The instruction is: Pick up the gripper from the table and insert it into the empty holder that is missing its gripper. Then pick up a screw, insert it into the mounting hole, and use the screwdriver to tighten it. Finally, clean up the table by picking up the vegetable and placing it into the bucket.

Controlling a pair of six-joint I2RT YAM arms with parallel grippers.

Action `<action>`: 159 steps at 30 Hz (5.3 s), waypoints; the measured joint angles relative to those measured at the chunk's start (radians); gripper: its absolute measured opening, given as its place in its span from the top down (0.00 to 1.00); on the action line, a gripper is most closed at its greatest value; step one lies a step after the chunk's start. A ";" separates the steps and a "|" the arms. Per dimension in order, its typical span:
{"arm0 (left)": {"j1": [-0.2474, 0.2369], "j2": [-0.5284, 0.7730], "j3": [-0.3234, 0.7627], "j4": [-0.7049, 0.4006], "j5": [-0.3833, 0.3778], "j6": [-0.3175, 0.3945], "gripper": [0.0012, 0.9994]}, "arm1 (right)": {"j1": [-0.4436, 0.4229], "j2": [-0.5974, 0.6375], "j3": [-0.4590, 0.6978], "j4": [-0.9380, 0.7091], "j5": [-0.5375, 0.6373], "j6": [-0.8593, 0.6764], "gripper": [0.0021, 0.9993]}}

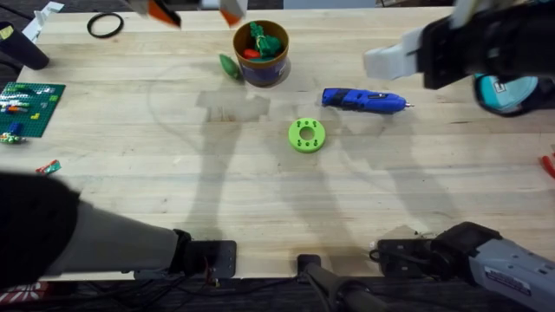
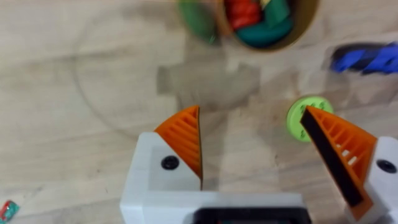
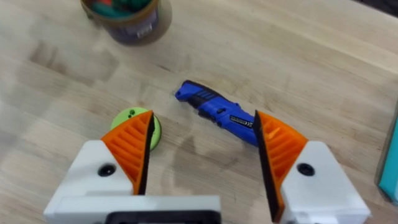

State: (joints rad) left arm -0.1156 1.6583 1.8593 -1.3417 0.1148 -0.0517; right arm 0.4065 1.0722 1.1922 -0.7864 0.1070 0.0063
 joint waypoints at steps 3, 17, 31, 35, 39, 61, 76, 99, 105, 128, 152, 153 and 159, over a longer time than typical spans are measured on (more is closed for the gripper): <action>0.000 -0.032 0.017 -0.036 -0.003 0.002 0.02 | 0.000 -0.019 0.011 -0.045 0.000 0.002 0.10; 0.038 0.016 0.019 0.081 -0.028 -0.223 0.02 | 0.008 -0.077 0.055 -0.015 0.001 0.024 0.10; 0.073 0.224 0.019 0.273 -0.028 -0.494 0.02 | 0.008 -0.187 0.055 0.135 0.001 0.029 0.10; 0.073 0.302 0.019 0.305 -0.028 -0.559 0.02 | 0.008 -0.221 0.055 0.135 0.001 0.031 0.10; 0.073 0.361 0.019 0.352 -0.028 -0.607 0.02 | 0.008 -0.227 0.055 0.135 0.001 0.032 0.10; 0.101 0.542 0.019 0.381 0.016 -0.641 0.02 | 0.008 -0.226 0.055 0.127 0.001 0.032 0.10; 0.117 0.559 0.053 0.312 0.043 -0.615 0.06 | 0.008 -0.207 0.055 0.125 0.001 0.032 0.10; 0.159 0.579 0.049 0.349 0.165 -0.569 0.10 | 0.008 -0.196 0.055 0.155 0.001 0.032 0.10; 0.171 0.579 0.062 0.303 0.173 -0.536 0.10 | 0.008 -0.163 0.055 0.154 0.001 0.032 0.10; 0.170 0.506 -0.045 0.447 0.092 -0.721 0.03 | 0.008 -0.149 0.055 0.206 0.001 0.032 0.10; 0.105 0.542 -0.100 0.521 0.113 -0.753 0.00 | 0.008 -0.149 0.055 0.230 0.001 0.031 0.10; 0.111 0.542 -0.100 0.516 0.122 -0.746 0.00 | 0.008 -0.149 0.055 0.231 0.001 0.031 0.10; 0.136 0.542 -0.100 0.492 0.114 -0.712 0.02 | 0.008 -0.149 0.055 0.248 0.001 0.031 0.10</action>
State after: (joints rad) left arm 0.0200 2.2002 1.7596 -0.8493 0.2292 -0.7640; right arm 0.4149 0.9233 1.2472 -0.5380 0.1081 0.0376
